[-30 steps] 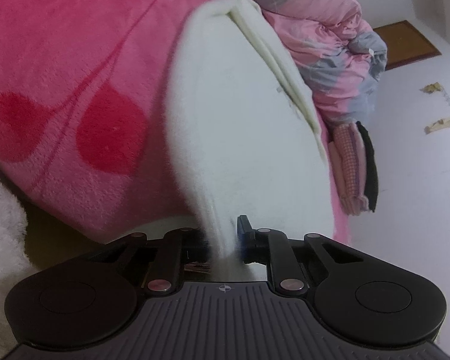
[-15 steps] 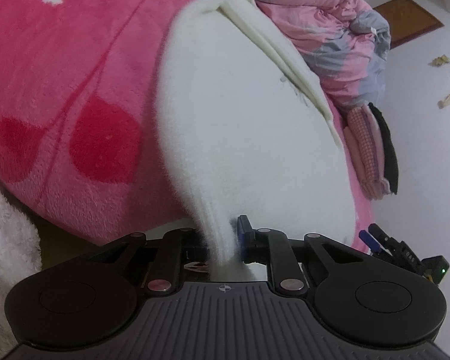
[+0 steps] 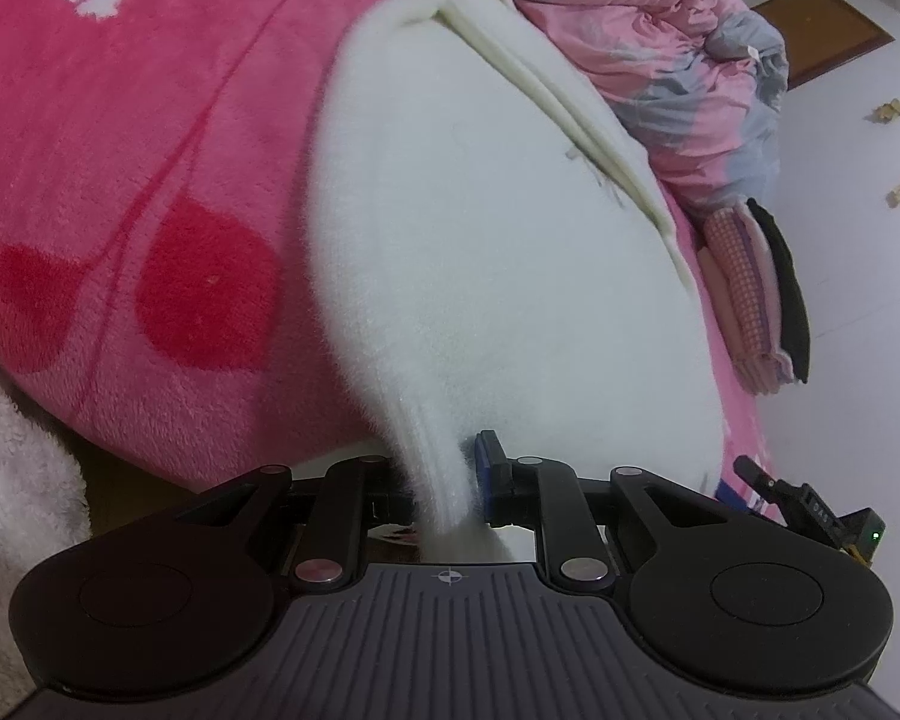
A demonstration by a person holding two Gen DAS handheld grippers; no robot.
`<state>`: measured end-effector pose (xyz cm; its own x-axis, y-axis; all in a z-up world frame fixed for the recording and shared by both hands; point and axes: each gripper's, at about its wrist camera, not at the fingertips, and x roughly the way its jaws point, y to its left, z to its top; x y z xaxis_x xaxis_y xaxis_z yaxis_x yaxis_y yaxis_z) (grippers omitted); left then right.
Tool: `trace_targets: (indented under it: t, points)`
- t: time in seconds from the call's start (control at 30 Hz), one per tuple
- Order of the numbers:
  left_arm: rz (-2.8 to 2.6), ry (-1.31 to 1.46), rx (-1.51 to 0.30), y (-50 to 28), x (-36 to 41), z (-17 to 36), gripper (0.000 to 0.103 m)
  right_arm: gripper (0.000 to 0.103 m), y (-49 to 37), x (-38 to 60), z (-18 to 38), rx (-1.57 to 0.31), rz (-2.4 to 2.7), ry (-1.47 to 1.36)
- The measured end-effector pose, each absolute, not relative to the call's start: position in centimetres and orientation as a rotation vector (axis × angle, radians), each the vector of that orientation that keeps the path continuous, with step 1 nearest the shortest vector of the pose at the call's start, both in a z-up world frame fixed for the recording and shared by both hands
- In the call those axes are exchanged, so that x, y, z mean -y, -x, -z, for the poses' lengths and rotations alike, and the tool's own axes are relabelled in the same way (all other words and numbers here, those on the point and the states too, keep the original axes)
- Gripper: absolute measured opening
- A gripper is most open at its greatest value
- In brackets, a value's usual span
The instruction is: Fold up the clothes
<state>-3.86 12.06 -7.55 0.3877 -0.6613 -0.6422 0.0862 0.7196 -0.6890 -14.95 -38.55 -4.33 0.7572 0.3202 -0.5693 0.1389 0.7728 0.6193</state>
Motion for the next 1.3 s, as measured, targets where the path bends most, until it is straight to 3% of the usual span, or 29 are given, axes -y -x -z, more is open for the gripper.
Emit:
trace_targets:
  t: [0.63,0.93,1.1,1.3]
  points:
    - [0.553,0.581,-1.061,3.9,-11.8,7.5,0.018,0.065,15.8,39.5,7.3,-0.781,-0.249,-0.946]
    - [0.57,0.492,-1.038,4.3,-11.1,7.2,0.018,0.035,15.8,37.7,8.1,-0.829,-0.295,-0.899]
    - [0.566,0.456,-1.018,4.7,-10.9,7.0,0.017,0.012,15.7,37.1,7.9,-0.829,-0.293,-0.888]
    - [0.551,0.407,-0.974,5.6,-10.7,6.0,0.011,0.009,16.2,36.4,5.9,-0.787,-0.301,-0.836]
